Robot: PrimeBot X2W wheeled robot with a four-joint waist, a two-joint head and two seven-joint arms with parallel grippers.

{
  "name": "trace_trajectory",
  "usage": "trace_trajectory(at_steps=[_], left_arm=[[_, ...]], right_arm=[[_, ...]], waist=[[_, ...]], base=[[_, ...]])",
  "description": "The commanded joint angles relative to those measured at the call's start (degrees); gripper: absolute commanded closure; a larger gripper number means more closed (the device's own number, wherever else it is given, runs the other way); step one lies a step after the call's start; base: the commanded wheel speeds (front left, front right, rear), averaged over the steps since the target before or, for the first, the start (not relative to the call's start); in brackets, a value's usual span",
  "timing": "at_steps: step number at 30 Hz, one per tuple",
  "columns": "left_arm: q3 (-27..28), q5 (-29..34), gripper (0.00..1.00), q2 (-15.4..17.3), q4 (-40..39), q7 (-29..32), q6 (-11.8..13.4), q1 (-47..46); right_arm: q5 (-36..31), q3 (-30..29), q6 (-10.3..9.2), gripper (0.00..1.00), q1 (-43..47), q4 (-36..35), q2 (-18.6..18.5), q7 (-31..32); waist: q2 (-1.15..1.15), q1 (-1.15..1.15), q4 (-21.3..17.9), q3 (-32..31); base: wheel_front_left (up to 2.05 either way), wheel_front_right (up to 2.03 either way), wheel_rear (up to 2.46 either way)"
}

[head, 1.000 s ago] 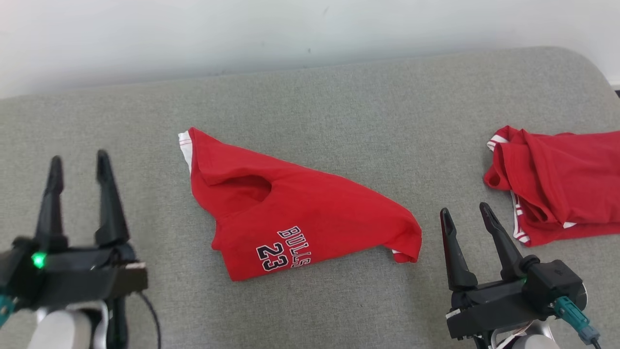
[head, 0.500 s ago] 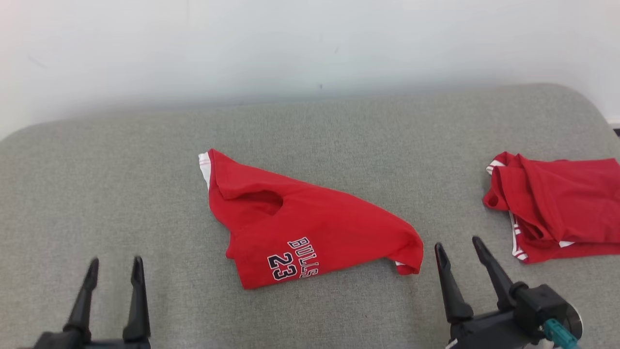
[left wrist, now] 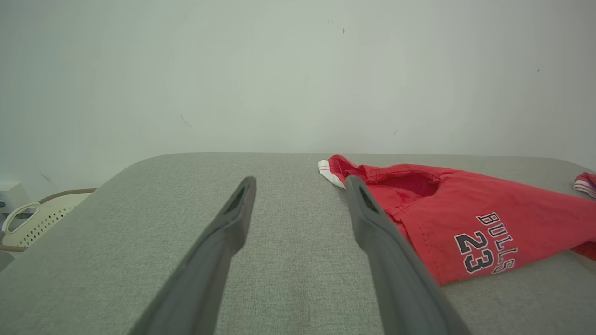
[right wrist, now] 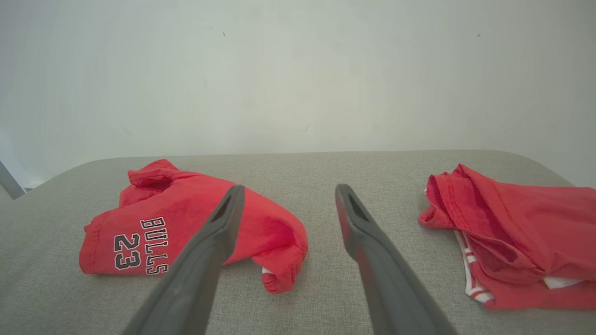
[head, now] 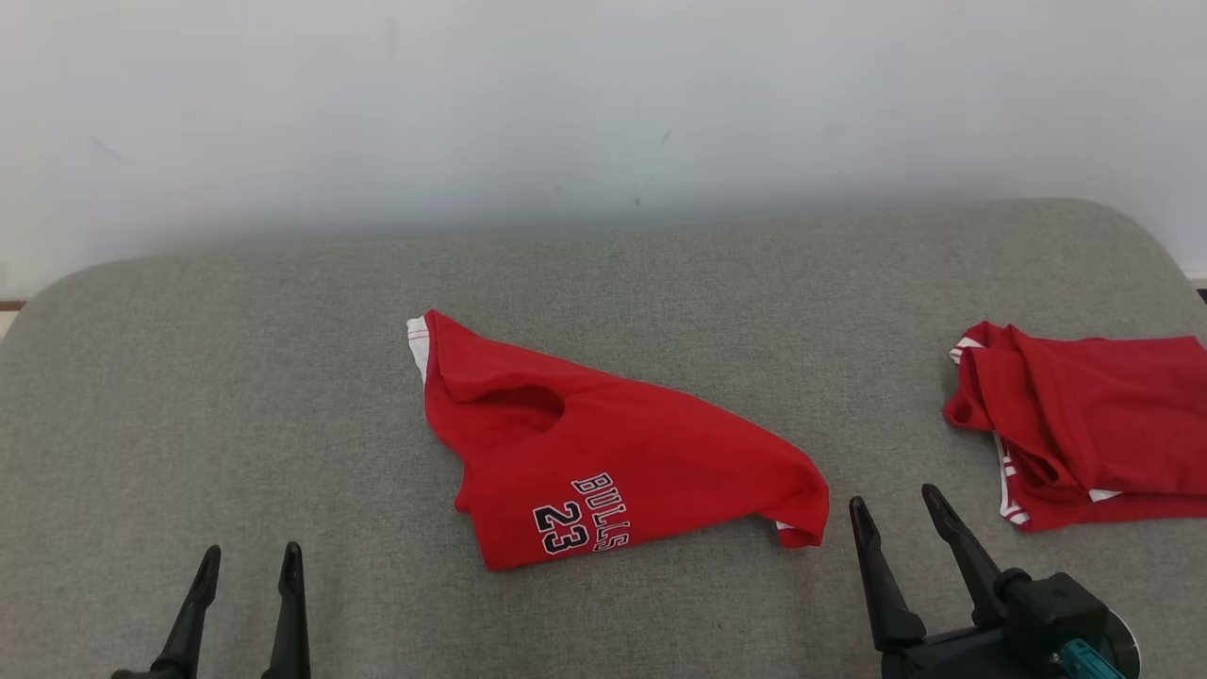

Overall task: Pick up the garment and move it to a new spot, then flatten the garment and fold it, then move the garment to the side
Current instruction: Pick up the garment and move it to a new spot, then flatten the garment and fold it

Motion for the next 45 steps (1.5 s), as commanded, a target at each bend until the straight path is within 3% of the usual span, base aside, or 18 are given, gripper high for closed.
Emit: trace_trajectory(at_steps=[1,9,16,27,40,42,43,44,45], left_arm=[[-0.15,-0.15,0.0,0.25,0.2,-0.3,0.01,-0.51],[-0.95,0.06,0.0,-0.09,-0.06,-0.3,-0.15,-2.41],[-2.08,0.39,0.0,-1.07,0.49,-0.3,-0.5,-4.2],[-2.9,0.4,0.0,-3.76,2.15,-0.3,-2.22,-7.21],[-2.52,1.59,0.0,-6.9,3.23,-0.3,-4.51,-9.82],[-2.41,1.68,0.0,-7.15,3.4,-0.3,-4.75,-10.05],[-2.35,1.73,0.0,-7.25,3.44,-0.3,-4.97,-10.15],[-2.28,1.8,0.0,-7.34,3.46,-0.3,-5.14,-10.27],[-2.22,1.83,0.0,-7.44,3.51,-0.3,-5.16,-10.33]], right_arm=[[-0.43,-0.09,-0.06,0.0,0.11,-0.24,-0.3,0.17],[-0.46,1.99,-0.06,0.0,-1.34,-0.33,-1.87,0.82],[0.22,13.6,-0.06,0.0,-6.94,2.02,-6.8,3.47],[2.5,40.5,-0.06,0.0,-24.23,11.26,-13.59,7.32],[4.31,52.43,-0.06,0.0,-38.47,28.48,-12.79,10.78],[4.84,53.17,-0.06,0.16,-39.73,30.59,-12.31,10.8],[5.24,53.34,-0.06,0.29,-40.29,31.6,-11.92,10.68],[5.69,53.54,-0.06,0.56,-40.79,32.59,-11.6,10.57],[6.14,53.6,-0.06,0.62,-41.26,33.49,-11.28,10.35]], waist=[[0.0,0.0,0.24,0.23],[0.0,0.0,2.44,1.64],[0.0,0.0,6.9,3.68],[0.0,0.0,13.81,7.0],[0.0,0.0,16.29,10.41],[0.0,0.0,16.28,10.69],[0.0,0.0,16.24,10.85],[0.0,0.0,16.18,10.97],[0.0,0.0,16.12,11.07]], base=[[0.0,0.0,0.0],[0.0,0.0,0.0],[0.0,0.0,0.0],[0.0,0.0,0.0],[0.0,0.0,0.0],[0.0,0.0,0.0],[0.0,0.0,0.0],[0.0,0.0,0.0],[0.0,0.0,0.0]])
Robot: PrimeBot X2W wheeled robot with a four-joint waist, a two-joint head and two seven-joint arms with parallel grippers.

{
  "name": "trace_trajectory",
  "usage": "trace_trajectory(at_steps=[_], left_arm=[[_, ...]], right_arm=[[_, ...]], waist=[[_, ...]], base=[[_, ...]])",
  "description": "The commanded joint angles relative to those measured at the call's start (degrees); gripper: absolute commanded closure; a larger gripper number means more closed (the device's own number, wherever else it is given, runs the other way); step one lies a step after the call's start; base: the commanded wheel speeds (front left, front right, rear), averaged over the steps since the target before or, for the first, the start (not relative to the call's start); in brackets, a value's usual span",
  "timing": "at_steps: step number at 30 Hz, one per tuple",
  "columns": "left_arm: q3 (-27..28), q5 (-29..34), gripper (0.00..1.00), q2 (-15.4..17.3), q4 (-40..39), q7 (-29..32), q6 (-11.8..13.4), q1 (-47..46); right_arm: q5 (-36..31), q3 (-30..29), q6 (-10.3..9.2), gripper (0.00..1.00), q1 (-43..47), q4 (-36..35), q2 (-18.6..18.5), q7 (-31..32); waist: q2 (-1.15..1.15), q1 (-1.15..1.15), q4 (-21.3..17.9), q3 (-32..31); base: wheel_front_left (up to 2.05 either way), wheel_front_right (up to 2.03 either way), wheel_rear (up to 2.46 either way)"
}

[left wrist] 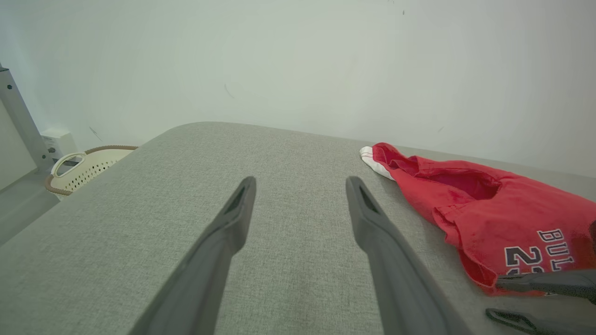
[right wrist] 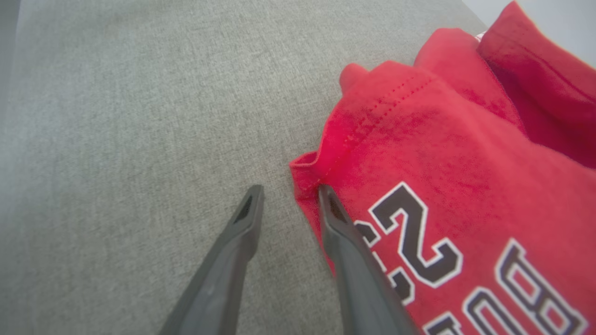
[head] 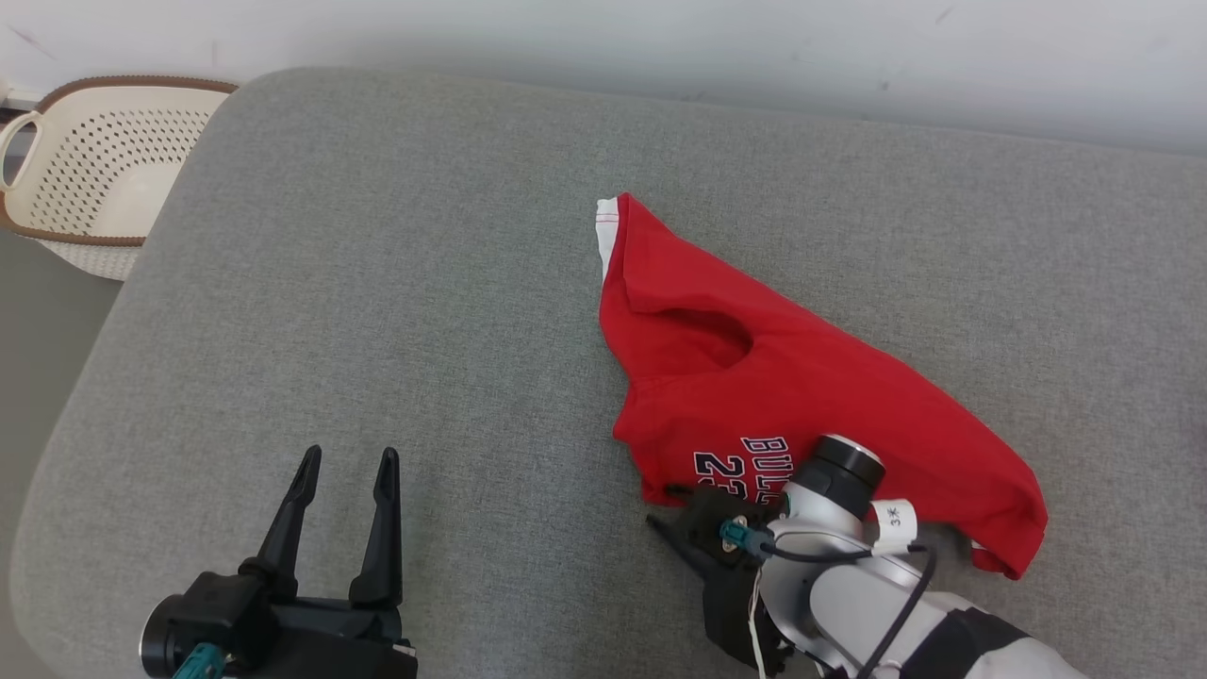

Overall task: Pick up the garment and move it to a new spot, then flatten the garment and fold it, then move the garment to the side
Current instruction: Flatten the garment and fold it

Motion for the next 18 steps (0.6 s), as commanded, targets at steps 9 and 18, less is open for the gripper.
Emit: trace_trajectory(at_steps=[9,18], left_arm=[[0.95,0.72,0.0,-0.48,0.58,-0.3,-0.74,-0.62],[1.99,1.62,0.0,-0.61,0.19,-0.3,-0.67,0.41]], right_arm=[[5.04,0.12,-0.06,1.0,-2.22,4.63,2.48,-4.54],[6.38,-5.13,-0.06,1.0,-0.18,-6.87,1.53,-9.11]], waist=[[0.0,-0.01,-0.95,0.6],[0.0,-0.01,-3.67,0.41]], base=[[0.0,0.0,0.0],[0.0,0.0,0.0]])
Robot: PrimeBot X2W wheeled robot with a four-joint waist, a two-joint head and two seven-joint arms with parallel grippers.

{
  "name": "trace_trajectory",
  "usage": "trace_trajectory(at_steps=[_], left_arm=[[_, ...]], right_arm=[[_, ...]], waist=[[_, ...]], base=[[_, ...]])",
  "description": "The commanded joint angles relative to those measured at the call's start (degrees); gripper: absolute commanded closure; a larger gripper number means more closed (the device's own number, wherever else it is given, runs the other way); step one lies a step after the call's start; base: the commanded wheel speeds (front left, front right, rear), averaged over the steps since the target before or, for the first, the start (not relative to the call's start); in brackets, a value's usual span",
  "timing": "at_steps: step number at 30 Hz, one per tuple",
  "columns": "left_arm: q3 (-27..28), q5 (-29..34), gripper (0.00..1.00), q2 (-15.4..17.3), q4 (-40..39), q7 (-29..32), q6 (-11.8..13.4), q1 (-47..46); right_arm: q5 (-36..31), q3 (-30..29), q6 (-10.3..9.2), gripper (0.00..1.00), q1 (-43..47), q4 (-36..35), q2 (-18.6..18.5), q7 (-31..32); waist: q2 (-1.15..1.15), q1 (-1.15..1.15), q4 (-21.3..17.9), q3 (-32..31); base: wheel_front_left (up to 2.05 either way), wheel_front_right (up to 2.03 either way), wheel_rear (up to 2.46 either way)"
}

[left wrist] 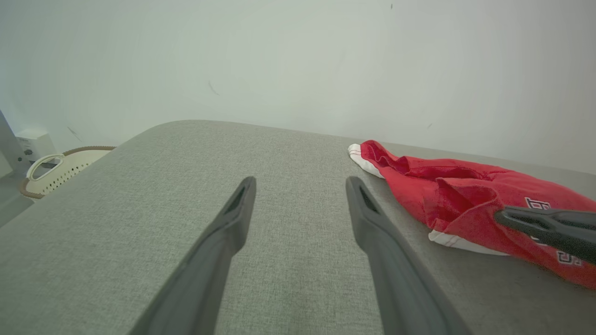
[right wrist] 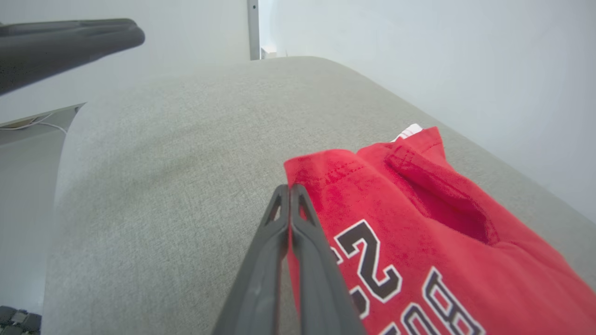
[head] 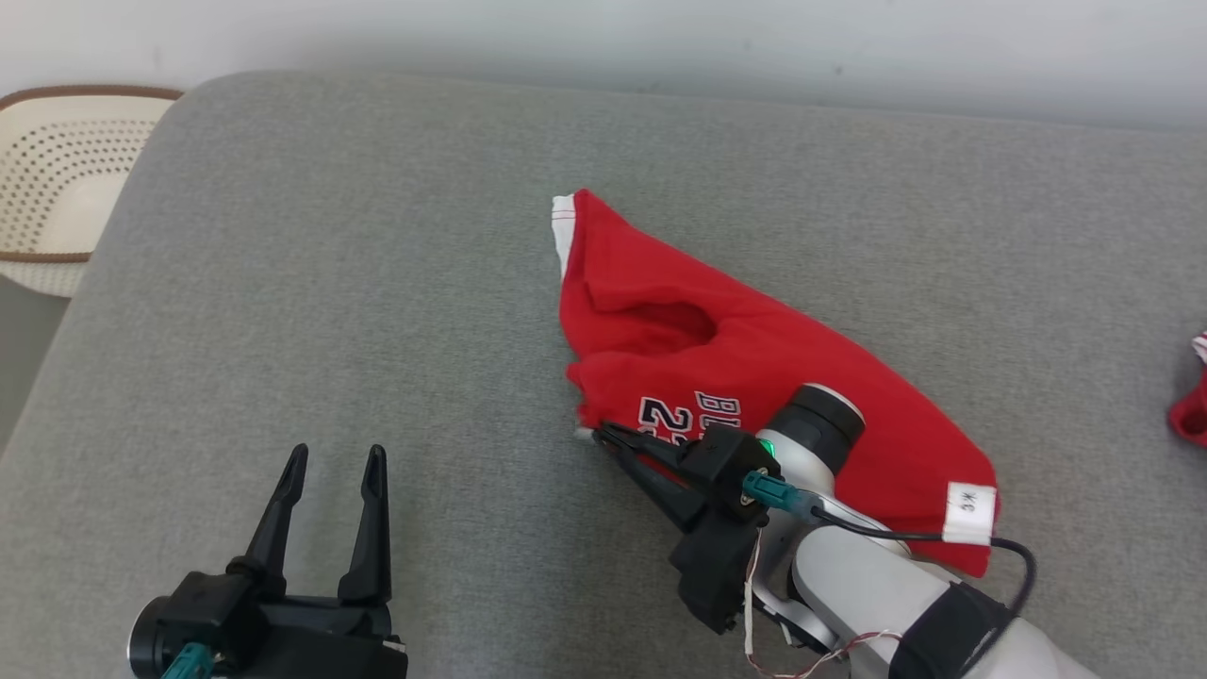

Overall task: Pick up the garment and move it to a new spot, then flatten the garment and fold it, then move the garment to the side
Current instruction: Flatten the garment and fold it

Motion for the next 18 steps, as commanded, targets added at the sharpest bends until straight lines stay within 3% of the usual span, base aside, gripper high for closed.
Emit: trace_trajectory(at_steps=[1,10,18], left_arm=[[0.48,0.81,0.0,0.04,-0.08,-0.3,-0.02,0.66],[1.19,1.56,0.0,0.0,0.12,-0.3,-0.87,-0.08],[0.9,2.18,0.0,-0.01,0.66,-0.3,-1.5,-0.6]], right_arm=[[0.01,-0.81,-0.06,1.0,0.97,-2.79,-0.1,-0.35],[0.39,-9.95,-0.06,1.0,2.96,-21.74,2.05,-1.84],[6.49,-27.1,-0.06,1.0,7.5,-24.19,8.08,-4.49]], waist=[[-0.01,0.0,-1.28,-0.23],[-0.01,0.0,-5.38,-0.38],[-0.01,0.0,-6.77,-0.49]], base=[[0.0,0.0,0.0],[0.0,0.0,0.0],[0.0,0.0,0.0]])
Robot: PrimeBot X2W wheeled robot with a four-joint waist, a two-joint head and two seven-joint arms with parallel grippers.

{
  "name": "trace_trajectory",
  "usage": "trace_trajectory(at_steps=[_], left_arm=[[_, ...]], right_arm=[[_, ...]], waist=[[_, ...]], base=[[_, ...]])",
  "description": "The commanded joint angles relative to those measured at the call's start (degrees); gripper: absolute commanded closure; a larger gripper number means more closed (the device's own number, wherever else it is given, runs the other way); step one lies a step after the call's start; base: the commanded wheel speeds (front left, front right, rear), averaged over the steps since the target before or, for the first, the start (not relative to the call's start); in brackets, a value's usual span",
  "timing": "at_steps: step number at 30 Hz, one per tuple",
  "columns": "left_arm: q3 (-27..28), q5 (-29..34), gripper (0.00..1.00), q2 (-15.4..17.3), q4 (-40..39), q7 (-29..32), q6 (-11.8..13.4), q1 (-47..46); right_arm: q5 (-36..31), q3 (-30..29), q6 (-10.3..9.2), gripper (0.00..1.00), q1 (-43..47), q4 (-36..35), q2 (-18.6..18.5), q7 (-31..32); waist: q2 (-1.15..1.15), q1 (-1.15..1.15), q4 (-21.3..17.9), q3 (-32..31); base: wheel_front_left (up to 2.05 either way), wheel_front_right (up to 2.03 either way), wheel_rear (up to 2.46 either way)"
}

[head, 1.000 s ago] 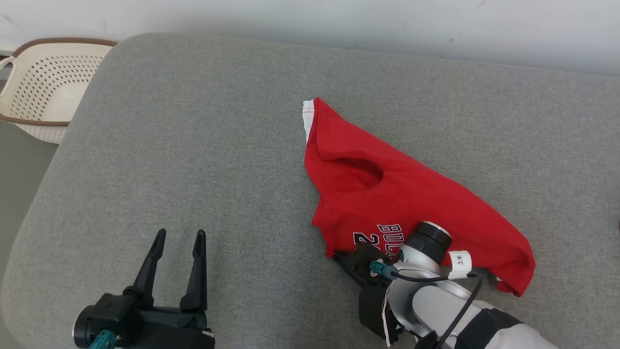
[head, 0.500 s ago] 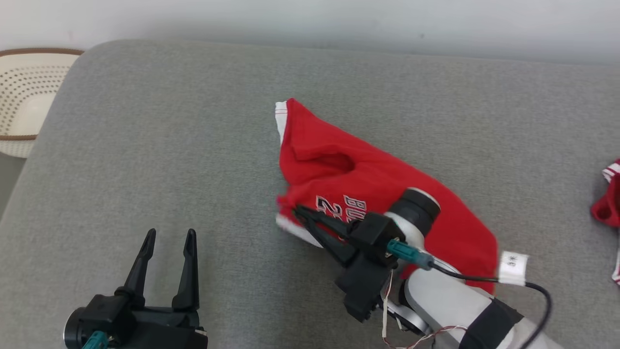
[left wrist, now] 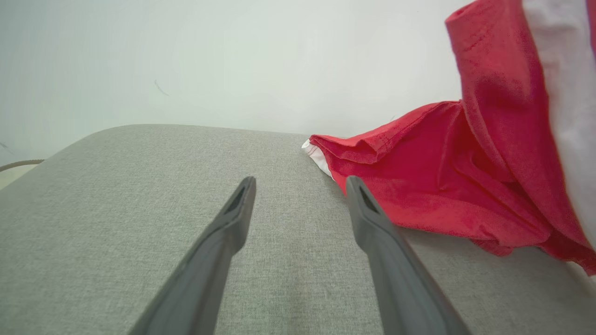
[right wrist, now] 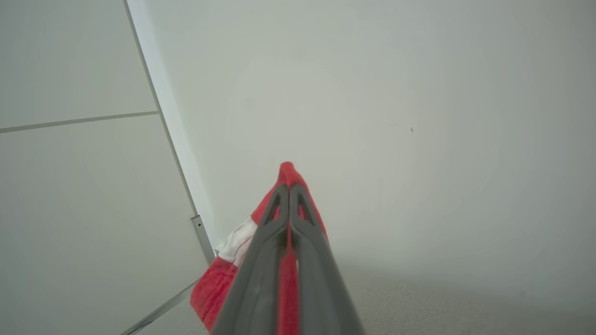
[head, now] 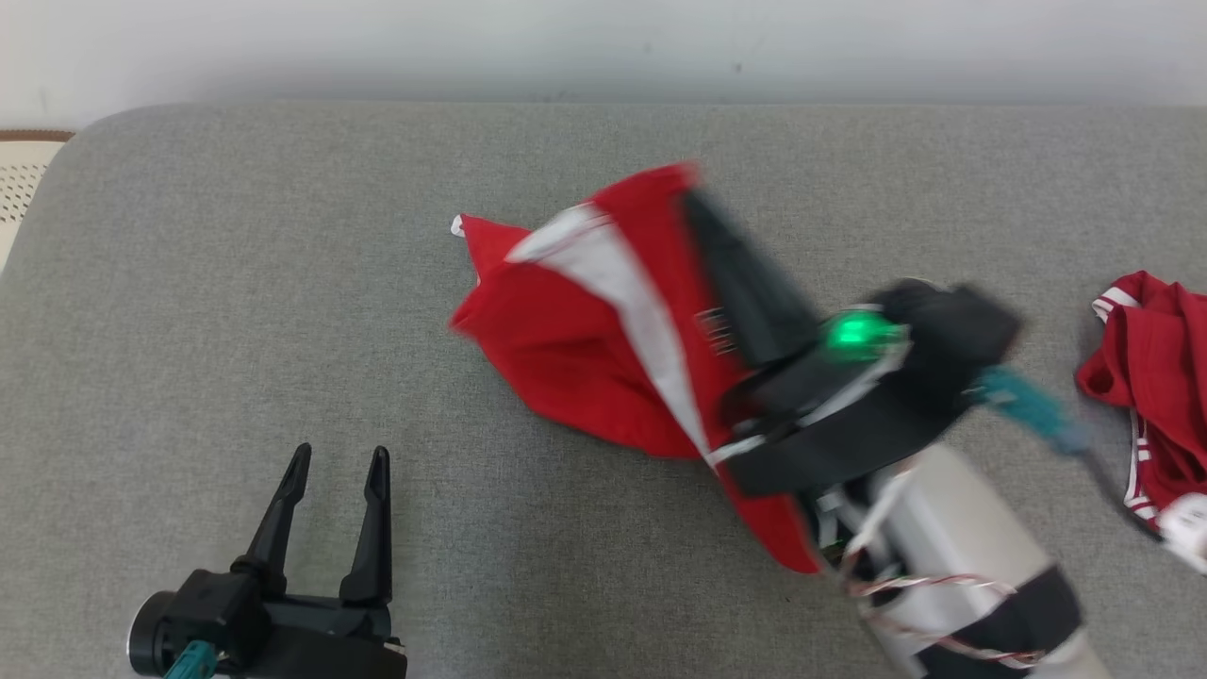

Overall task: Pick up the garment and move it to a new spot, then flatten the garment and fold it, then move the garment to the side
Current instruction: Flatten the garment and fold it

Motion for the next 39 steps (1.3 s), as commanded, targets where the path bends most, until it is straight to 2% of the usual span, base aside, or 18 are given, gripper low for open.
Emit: trace_trajectory(at_steps=[1,8,13,18,24,25,26,27,28,34,39], left_arm=[[-0.23,0.37,0.0,0.04,0.17,-0.3,-0.25,-0.54],[-0.93,0.5,0.0,0.03,0.32,-0.3,-0.58,-0.91],[-1.44,0.74,0.0,0.01,0.57,-0.3,-0.99,-1.45],[-2.22,0.79,0.0,0.02,0.85,-0.3,-1.18,-2.15],[-2.4,0.61,0.0,0.02,1.09,-0.3,-1.13,-2.01],[-2.38,0.61,0.0,0.01,1.13,-0.3,-1.09,-1.94],[-2.35,0.58,0.0,0.02,1.13,-0.3,-1.04,-1.86],[-2.33,0.58,0.0,0.01,1.08,-0.3,-0.98,-1.78],[-2.27,0.62,0.0,0.02,0.99,-0.3,-0.94,-1.66],[-1.37,0.64,0.0,0.02,-0.05,-0.3,-0.6,-0.53],[-0.03,0.7,0.0,0.3,-1.09,-0.3,-0.02,0.84]], right_arm=[[1.83,-4.11,-0.06,1.0,2.2,0.67,0.53,-0.68],[8.51,-21.31,-0.05,1.0,10.32,6.45,1.73,-3.13],[9.46,-29.47,-0.05,1.0,11.99,13.34,0.67,-4.71],[8.47,-33.68,-0.05,1.0,12.34,19.96,-0.07,-5.09],[7.76,-35.83,-0.05,1.0,12.66,25.41,0.8,-5.11],[7.95,-36.13,-0.05,0.97,12.9,26.67,1.02,-5.11],[8.18,-36.35,-0.05,0.75,12.88,27.49,1.16,-5.12],[8.2,-36.58,-0.05,0.13,12.73,28.01,1.18,-5.11],[8.19,-36.63,-0.05,0.0,12.75,28.38,1.24,-5.11],[4.88,-36.75,-0.05,0.0,15.05,25.95,0.0,-5.12],[-0.24,-37.79,-0.05,0.0,18.5,17.84,-1.11,-5.12]], waist=[[0.0,0.0,-0.1,0.07],[0.0,0.0,-0.44,0.88],[0.0,0.0,-0.69,1.68],[0.0,0.0,-0.43,2.23],[0.0,0.0,-0.43,2.34],[0.0,0.0,-0.43,2.26],[0.0,0.0,-0.45,2.2],[0.0,0.0,-0.5,2.13],[0.0,0.0,-0.57,2.02],[0.0,0.0,-1.1,0.84],[0.0,0.0,-1.65,-0.69]], base=[[0.0,0.0,0.0],[0.0,0.0,0.0],[0.0,0.0,0.0],[0.0,0.0,0.0],[0.0,0.0,0.0],[0.0,0.0,0.0],[0.0,0.0,0.0],[0.0,0.0,0.0],[0.0,0.0,0.0],[0.0,0.0,0.0],[0.0,0.0,0.0]])
